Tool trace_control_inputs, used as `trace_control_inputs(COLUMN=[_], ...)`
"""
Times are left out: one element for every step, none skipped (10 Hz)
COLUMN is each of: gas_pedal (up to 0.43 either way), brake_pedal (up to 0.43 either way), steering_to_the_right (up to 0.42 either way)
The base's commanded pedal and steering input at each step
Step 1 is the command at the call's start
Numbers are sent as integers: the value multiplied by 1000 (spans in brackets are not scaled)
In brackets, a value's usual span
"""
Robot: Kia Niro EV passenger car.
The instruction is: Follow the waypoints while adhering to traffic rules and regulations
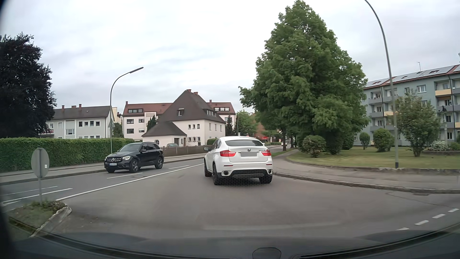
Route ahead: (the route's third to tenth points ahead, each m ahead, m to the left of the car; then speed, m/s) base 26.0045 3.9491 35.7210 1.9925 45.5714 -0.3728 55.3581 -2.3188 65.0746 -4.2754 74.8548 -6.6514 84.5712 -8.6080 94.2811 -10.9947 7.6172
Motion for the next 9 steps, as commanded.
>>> trace_control_inputs(gas_pedal=[138,118,98,79,59,47,47,47,47], brake_pedal=[0,0,0,0,0,0,0,0,0], steering_to_the_right=[-156,-133,-112,-90,-66,-45,-23,-7,6])
